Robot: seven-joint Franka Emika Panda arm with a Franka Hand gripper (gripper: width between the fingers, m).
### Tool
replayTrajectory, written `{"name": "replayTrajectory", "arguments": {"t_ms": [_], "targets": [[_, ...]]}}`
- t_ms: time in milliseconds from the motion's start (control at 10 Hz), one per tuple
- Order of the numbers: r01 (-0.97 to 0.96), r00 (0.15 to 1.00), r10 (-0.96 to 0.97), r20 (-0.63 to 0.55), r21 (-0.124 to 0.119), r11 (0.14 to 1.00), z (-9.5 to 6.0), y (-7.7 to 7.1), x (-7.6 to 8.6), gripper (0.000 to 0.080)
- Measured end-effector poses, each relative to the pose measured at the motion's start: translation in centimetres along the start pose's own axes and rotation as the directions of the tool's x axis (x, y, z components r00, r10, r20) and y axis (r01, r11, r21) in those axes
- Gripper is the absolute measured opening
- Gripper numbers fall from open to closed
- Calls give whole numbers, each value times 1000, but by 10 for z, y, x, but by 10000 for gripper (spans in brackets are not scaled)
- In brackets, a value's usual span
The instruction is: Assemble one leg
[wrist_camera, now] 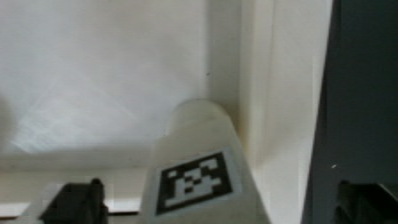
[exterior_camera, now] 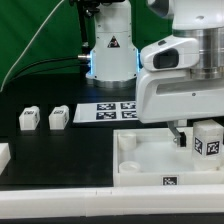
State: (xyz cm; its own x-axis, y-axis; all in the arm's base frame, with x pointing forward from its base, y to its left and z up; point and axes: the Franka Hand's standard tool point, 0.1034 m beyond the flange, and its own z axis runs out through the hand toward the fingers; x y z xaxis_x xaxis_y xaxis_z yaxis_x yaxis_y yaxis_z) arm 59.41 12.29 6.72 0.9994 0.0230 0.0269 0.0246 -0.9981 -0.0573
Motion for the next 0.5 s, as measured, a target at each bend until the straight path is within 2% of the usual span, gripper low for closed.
{"name": "replayTrajectory", "arguments": {"t_ms": [200, 500], "targets": [[20, 1000, -20, 20, 1, 1000, -5, -5, 2, 649], [16, 1000, -16, 19, 2, 1000, -6, -3, 3, 649]]}}
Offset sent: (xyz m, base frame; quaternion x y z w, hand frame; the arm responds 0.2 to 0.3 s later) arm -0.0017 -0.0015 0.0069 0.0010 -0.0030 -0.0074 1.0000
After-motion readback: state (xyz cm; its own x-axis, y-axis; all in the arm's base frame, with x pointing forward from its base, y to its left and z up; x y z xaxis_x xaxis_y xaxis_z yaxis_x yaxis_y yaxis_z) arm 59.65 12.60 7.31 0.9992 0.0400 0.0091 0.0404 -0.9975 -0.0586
